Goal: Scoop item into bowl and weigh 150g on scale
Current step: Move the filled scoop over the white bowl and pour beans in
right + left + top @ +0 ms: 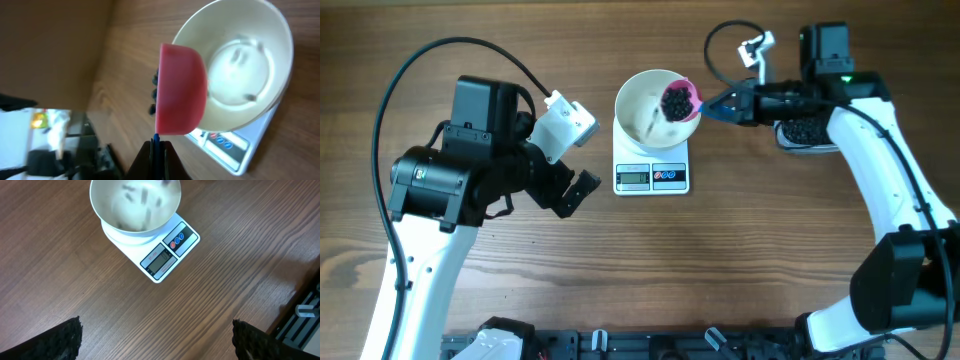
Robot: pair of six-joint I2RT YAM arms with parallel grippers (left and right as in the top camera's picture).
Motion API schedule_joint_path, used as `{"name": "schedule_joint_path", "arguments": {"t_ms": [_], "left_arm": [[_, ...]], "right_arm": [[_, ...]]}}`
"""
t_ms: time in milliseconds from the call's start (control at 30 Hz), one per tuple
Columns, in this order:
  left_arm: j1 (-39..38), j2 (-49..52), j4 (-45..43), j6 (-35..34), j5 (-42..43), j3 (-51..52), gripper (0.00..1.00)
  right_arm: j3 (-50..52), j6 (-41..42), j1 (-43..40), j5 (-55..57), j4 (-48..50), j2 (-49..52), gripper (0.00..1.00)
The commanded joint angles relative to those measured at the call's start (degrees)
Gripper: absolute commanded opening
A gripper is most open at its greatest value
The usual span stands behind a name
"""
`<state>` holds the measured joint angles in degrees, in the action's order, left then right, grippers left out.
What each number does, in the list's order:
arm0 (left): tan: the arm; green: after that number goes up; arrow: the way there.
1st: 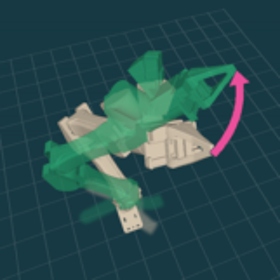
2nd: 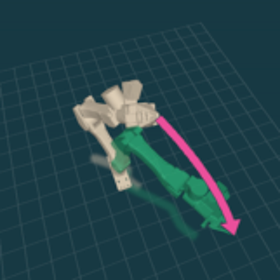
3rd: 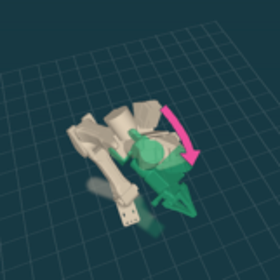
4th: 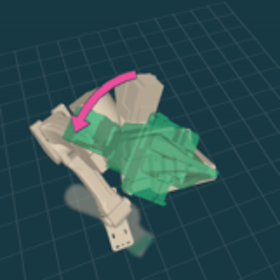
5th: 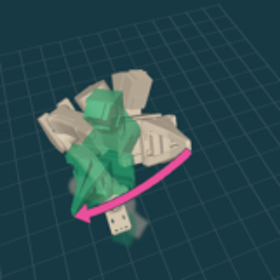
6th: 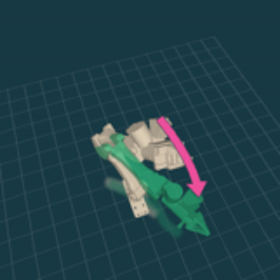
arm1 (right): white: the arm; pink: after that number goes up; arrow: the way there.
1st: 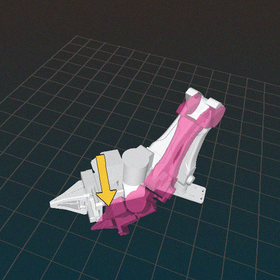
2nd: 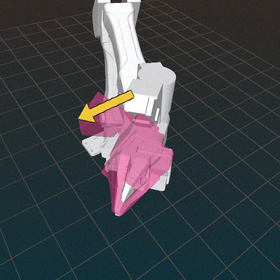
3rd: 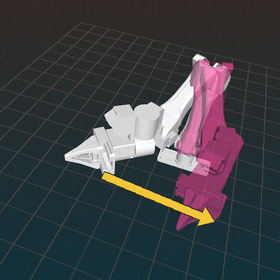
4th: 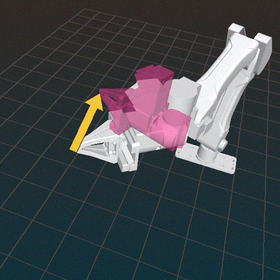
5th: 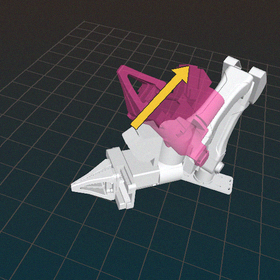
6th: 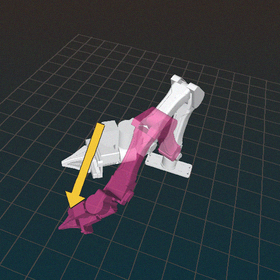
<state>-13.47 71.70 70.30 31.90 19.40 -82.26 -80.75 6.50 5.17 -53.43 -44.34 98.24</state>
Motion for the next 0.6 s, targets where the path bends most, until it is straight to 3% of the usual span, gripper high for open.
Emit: {"name": "schedule_joint_path", "arguments": {"t_ms": [0,167,400,567], "left_arm": [[0.4,0.3,0.0,0.9,0.1,-1.0,1.0],[0.4,0.3,0.0,0.9,0.1,-1.0,1.0],[0.4,0.3,0.0,0.9,0.1,-1.0,1.0],[0.4,0.3,0.0,0.9,0.1,-1.0,1.0]], "right_arm": [[-0.2,1.4,2.5,7.0,2.5,-1.1,0.04],[-0.1,-0.3,3.5,13.1,3.8,-1.0,0.04],[-0.1,-17.7,6.8,14.6,4.7,-1.0,0.04],[-0.2,-18.1,9.1,23.8,4.8,-1.1,0.04]]}}
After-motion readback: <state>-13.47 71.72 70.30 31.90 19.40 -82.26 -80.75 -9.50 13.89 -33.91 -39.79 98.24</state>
